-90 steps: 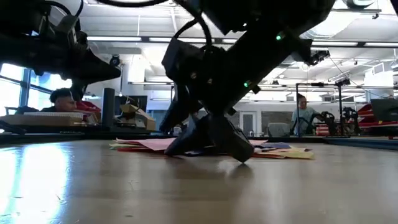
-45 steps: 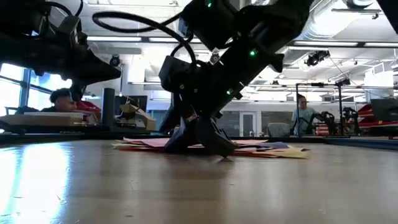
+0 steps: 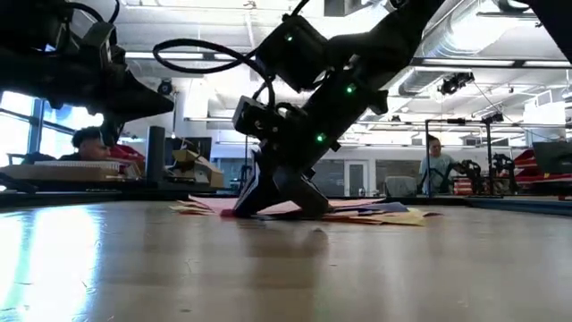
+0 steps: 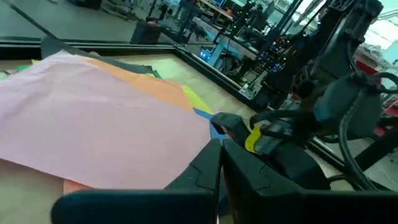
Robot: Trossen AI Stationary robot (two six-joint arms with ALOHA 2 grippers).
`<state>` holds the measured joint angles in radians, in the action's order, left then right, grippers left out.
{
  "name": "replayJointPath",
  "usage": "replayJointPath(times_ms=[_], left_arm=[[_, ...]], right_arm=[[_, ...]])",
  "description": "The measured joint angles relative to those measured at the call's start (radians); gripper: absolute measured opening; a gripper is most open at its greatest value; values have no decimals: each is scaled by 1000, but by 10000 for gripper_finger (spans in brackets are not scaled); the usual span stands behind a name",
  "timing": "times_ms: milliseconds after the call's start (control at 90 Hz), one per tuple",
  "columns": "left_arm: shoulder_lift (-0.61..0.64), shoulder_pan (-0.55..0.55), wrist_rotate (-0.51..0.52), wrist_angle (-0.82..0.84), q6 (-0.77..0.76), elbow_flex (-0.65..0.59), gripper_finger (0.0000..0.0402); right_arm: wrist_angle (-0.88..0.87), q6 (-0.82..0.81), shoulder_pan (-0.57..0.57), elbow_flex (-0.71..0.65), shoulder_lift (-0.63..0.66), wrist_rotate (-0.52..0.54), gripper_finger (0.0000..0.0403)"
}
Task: Organize paper
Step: Move the pink paper to the lower right of the table
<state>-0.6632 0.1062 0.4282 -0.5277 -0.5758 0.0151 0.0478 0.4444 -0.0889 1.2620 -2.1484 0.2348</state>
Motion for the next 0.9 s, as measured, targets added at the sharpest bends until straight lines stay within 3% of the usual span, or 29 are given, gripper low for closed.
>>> replayJointPath(times_ms=[178, 467, 633, 900], left_arm=[[0, 0, 0, 7, 0, 0, 0], [0, 2, -40, 9, 0, 0, 0], [0, 12, -65, 11, 1, 0, 0], [0, 79, -69, 12, 1, 0, 0]], right_arm=[[-49, -73, -26, -4, 92, -32, 0], [-261, -231, -79, -1, 246, -356, 0], [-467, -423, -152, -3, 235, -540, 0], [-706, -727, -354, -2, 225, -645, 0]])
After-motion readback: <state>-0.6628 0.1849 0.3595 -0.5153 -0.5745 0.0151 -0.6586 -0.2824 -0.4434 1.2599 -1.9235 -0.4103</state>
